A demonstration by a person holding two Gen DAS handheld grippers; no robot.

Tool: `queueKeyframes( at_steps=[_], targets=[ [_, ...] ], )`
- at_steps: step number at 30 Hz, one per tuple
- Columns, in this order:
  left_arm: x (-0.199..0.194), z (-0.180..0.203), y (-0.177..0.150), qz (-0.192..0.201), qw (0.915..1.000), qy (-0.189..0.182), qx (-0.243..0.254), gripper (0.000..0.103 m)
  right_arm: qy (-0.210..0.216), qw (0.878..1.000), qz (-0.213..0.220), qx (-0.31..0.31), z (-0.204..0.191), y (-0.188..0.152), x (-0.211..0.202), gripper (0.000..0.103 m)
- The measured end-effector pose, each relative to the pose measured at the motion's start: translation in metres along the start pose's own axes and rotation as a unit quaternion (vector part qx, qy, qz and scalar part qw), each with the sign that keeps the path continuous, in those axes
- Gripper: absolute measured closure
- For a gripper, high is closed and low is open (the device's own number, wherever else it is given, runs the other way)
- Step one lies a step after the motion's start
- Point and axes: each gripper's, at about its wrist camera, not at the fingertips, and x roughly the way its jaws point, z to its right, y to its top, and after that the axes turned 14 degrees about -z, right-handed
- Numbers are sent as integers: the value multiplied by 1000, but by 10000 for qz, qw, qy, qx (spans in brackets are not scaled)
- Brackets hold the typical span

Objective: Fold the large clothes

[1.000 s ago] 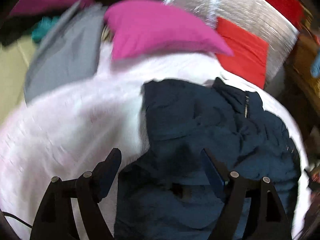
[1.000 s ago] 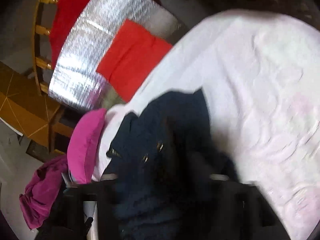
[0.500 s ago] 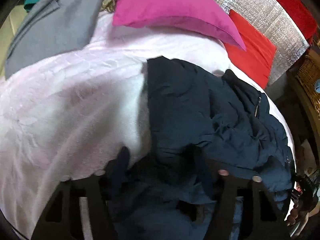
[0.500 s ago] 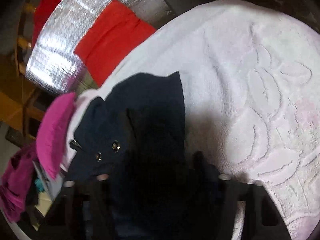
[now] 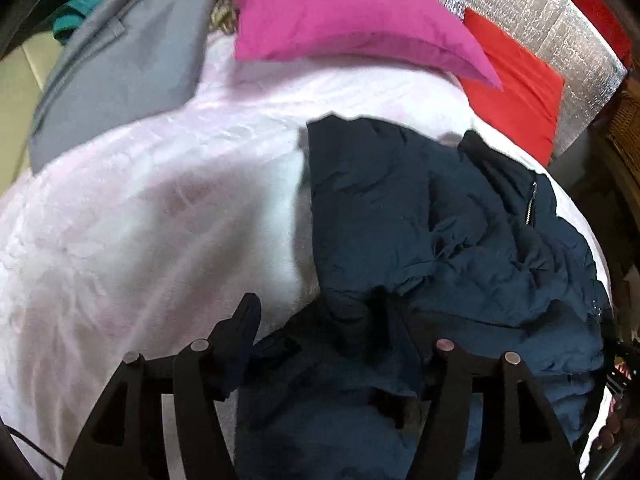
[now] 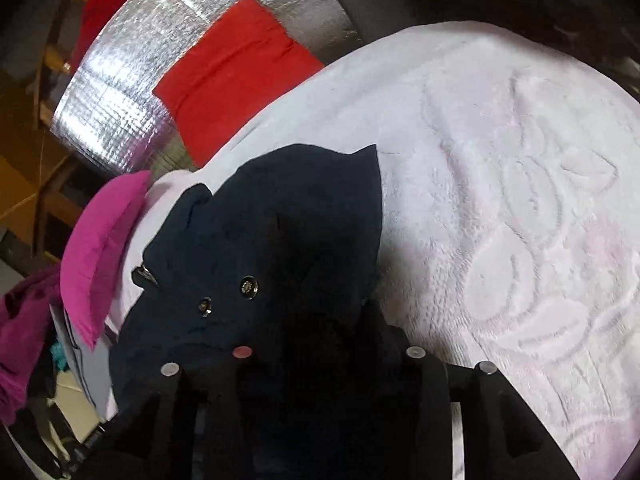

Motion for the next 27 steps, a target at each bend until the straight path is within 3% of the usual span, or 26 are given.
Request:
queueKeyframes(
  at_steps=[1, 4, 7, 9, 13, 15, 18, 22, 27],
  targets=[
    [-7, 2, -2, 133, 9999, 63, 36, 39, -41, 9999, 92, 11, -2, -1, -5, 49],
    [-33, 17, -10, 601, 9976, -23, 335, 37, 17, 9982, 599, -50, -7, -8, -33, 48],
    [-44, 34, -17, 726, 9944, -461, 612, 35, 558, 9952, 740, -314, -20, -18, -52, 48],
    [-44, 48, -22, 674, 9915, -762, 812, 35, 1023, 9914, 532, -614, -34, -27, -54, 49],
    [-24, 63, -26, 99, 9852, -1534, 754, 35, 2085, 9724, -660, -814, -61, -43, -18, 58],
    [-10, 65, -26, -258, 9806, -1868, 543, 35, 2271, 9648, -1154, -648, -66, -49, 10, 58],
    [1, 62, -29, -550, 9734, -2220, 150, 35, 2408, 9596, -1430, -256, -63, -49, 36, 59],
    [14, 58, -35, -1080, 9539, -2788, -275, 35, 2529, 9523, -1696, 187, -61, -53, 58, 59],
    [23, 51, -38, -1348, 9412, -3044, -580, 35, 2530, 9512, -1734, 338, -62, -57, 58, 59]
  ],
)
